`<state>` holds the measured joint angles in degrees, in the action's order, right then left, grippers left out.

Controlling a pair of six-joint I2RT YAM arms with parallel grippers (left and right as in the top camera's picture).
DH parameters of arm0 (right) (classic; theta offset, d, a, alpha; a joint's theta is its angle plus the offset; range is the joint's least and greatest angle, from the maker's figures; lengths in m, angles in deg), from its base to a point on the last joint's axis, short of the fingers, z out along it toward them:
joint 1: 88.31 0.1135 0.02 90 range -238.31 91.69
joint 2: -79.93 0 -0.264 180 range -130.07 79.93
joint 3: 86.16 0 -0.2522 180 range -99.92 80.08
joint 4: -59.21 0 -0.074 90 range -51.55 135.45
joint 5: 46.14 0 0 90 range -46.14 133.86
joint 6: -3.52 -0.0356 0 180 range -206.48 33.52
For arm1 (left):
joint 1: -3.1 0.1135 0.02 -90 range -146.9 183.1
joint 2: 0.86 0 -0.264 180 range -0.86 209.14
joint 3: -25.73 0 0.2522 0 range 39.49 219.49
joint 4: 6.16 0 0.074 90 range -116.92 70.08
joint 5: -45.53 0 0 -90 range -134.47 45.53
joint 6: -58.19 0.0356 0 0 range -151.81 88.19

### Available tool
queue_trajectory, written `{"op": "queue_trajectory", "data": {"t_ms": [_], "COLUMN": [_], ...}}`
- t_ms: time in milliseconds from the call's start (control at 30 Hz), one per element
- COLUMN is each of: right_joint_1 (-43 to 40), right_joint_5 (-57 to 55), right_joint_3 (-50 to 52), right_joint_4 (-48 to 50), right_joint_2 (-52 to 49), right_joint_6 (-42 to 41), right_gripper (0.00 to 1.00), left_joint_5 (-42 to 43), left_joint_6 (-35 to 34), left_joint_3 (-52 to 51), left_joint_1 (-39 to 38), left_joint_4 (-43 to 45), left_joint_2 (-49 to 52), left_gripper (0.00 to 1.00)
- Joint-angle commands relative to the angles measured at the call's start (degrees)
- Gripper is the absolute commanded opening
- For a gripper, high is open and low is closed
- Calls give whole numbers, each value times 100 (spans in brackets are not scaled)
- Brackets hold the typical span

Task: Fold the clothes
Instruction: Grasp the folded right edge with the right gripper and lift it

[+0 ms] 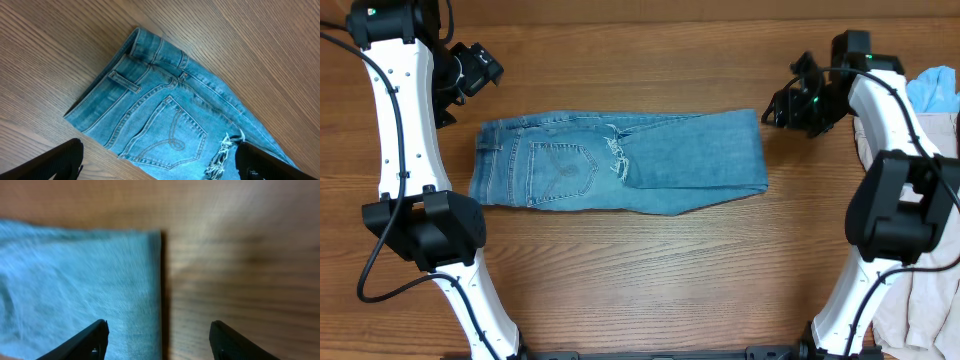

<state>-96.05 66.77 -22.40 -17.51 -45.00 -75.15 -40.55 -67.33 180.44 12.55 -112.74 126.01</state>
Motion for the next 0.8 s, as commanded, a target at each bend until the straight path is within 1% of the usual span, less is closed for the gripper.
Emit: {"op": "queue_trajectory", "data": {"t_ms": [0, 100, 167, 333, 367, 400, 433, 467, 500, 667, 700, 767], "right_joint_1": [42, 70, 105, 138, 138, 136, 138, 138, 136, -46, -201, -531], "right_joint_5": [254, 780, 804, 807, 807, 807, 811, 855, 892, 861, 710, 498], "right_joint_3": [17, 160, 352, 1375, 1499, 1578, 1589, 1582, 1545, 1213, 887, 111], "right_joint_4": [-212, -120, -13, 909, 1023, 1097, 1121, 1132, 1119, 979, 772, 203], "right_joint_2": [-321, -380, -380, -385, -385, -385, -385, -382, -376, -372, -367, -367], "right_joint_6": [94, 114, 111, 68, 68, 68, 66, 68, 66, 4, -267, -365], "right_gripper": [68, 68, 69, 70, 66, 54, 31, 12, 4, 4, 4, 4], "left_joint_5": [15, 15, 17, 15, 15, 15, 17, 15, 15, 15, 15, 15], "left_joint_6": [107, 107, 107, 107, 107, 107, 107, 107, 107, 107, 107, 107], "left_joint_3": [52, 52, 52, 52, 52, 52, 52, 52, 52, 52, 52, 52], "left_joint_1": [-11, -11, -11, -11, -11, -11, -11, -11, -11, -11, -11, -11], "left_joint_4": [7, 7, 7, 7, 7, 7, 7, 7, 7, 7, 7, 7], "left_joint_2": [-52, -52, -52, -52, -52, -52, -52, -52, -52, -52, -52, -52], "left_gripper": [100, 100, 100, 100, 100, 100, 100, 100, 100, 100, 100, 100]}}
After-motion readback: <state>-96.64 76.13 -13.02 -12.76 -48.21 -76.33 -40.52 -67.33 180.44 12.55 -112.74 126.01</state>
